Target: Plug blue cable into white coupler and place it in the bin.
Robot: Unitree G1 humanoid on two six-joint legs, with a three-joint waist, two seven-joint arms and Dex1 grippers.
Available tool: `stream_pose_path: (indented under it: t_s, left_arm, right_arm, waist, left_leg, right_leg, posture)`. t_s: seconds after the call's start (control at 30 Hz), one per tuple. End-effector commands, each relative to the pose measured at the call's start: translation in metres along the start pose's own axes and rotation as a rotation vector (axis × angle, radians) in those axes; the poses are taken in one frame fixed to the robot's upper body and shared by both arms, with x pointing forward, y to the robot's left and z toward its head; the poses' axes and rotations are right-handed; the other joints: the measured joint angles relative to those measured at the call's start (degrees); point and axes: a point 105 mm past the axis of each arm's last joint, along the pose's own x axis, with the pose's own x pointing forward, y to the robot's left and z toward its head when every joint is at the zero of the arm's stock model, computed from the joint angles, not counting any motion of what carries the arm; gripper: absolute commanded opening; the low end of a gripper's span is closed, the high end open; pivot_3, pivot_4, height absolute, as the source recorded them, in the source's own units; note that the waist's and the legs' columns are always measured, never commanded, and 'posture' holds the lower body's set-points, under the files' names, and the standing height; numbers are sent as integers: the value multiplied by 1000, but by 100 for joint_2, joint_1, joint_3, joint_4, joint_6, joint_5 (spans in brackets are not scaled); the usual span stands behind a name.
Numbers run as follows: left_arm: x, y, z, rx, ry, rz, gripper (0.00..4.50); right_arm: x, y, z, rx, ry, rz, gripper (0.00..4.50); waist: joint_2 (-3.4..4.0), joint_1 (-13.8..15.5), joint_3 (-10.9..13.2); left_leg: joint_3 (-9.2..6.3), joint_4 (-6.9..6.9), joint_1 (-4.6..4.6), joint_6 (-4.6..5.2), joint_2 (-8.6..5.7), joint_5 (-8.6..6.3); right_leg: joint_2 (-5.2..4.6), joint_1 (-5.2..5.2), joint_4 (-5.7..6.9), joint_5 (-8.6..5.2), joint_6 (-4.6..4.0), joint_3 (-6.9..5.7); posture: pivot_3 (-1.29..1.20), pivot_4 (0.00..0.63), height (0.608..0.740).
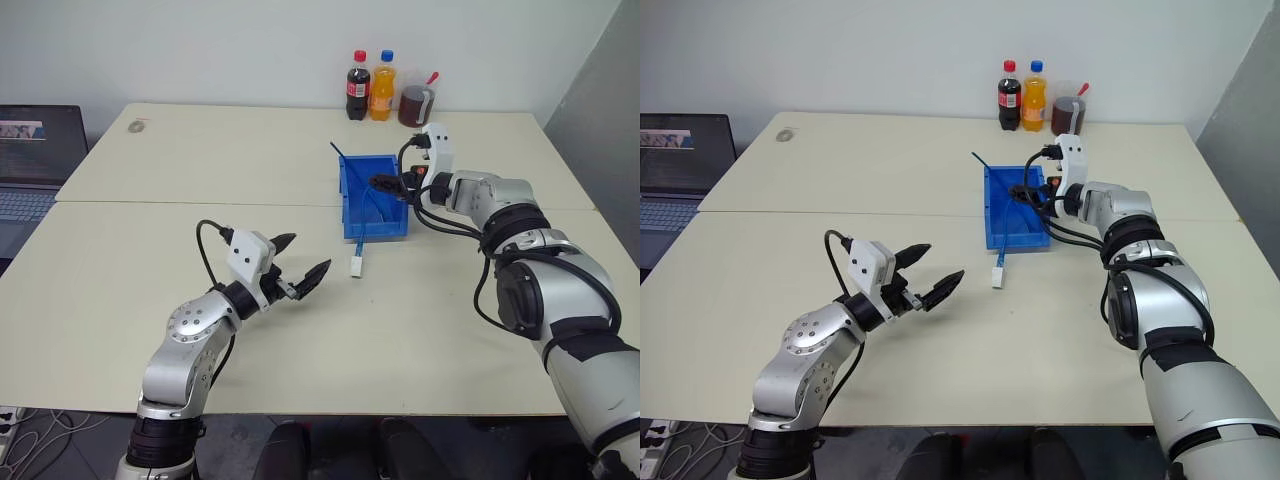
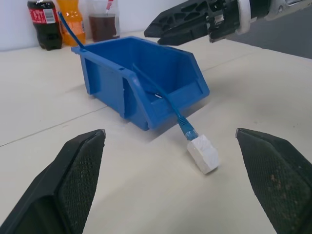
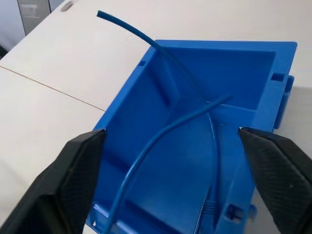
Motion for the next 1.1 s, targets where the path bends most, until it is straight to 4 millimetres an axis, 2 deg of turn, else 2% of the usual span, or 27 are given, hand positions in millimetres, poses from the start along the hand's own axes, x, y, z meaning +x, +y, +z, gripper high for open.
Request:
stream_pose_path:
  t_s: [0.03,0.17,0.27,0.33,0.4,0.47,0.57,0.7,0.87,1.1]
  left_arm:
    - [2,0,14,17,-46,-3,4500]
    - [-4,-5,11,-2,-24,-38,4500]
    - [-14,-11,3,21,31,-77,4500]
    - [-21,-12,1,11,53,-88,4500]
    - [-30,-18,-6,-1,101,-121,4500]
    - [-36,-21,-9,-4,130,-136,4500]
    - [-38,-24,-13,4,155,-145,4500]
    - [-38,-25,-13,2,160,-161,4500]
    - [-41,-26,-13,2,169,-166,4500]
    - [-42,-28,-14,-4,169,-156,4500]
  right_arm:
    - [-10,13,36,-66,-68,74,4462]
    - [-27,23,34,-74,-31,182,4462]
    - [-57,38,7,-64,43,247,4462]
    - [-75,50,-16,-63,92,273,4462]
    - [-92,65,-60,-17,175,297,4462]
    - [-99,74,-85,9,211,286,4462]
    - [-86,73,-111,94,206,232,4462]
    - [-66,64,-132,207,193,176,4462]
    - [-47,67,-133,313,146,193,4462]
    - [-25,77,-137,307,144,210,4462]
  waist:
    - [0,0,0]
    - [3,3,2]
    - [2,34,1]
    - [3,44,1]
    - [2,45,1]
    - [8,25,4]
    - [13,-66,7]
    - [13,-97,7]
    - [8,-134,4]
    - [8,-144,4]
  left_leg:
    - [0,0,0,0,0,0]
    - [-2,0,-2,0,0,0]
    - [-16,-8,-4,0,1,0]
    - [-25,-4,-8,-1,0,-1]
    - [-30,-4,-13,-1,2,-1]
    - [-59,-7,-10,-1,6,-2]
    - [-55,-2,6,0,3,-1]
    - [-28,8,17,12,2,9]
    - [-9,-1,52,17,11,12]
    - [-4,-4,54,17,13,11]
  right_leg:
    - [0,0,0,0,0,0]
    - [0,-1,0,0,0,-2]
    - [-1,6,-12,-1,0,-14]
    - [-6,6,-10,-4,2,-18]
    - [-16,1,-9,-5,2,-17]
    - [-19,6,-11,-9,-2,-17]
    - [-6,6,2,-8,-2,-8]
    - [45,14,-1,1,7,-8]
    - [56,42,-5,-2,-1,5]
    - [55,41,-6,-2,0,11]
  posture:
    - [0,150,740]
    - [0,150,740]
    - [0,150,740]
    - [0,150,740]
    - [0,150,740]
    - [0,150,740]
    - [0,150,740]
    - [0,150,740]
    - [0,150,740]
    - [0,150,740]
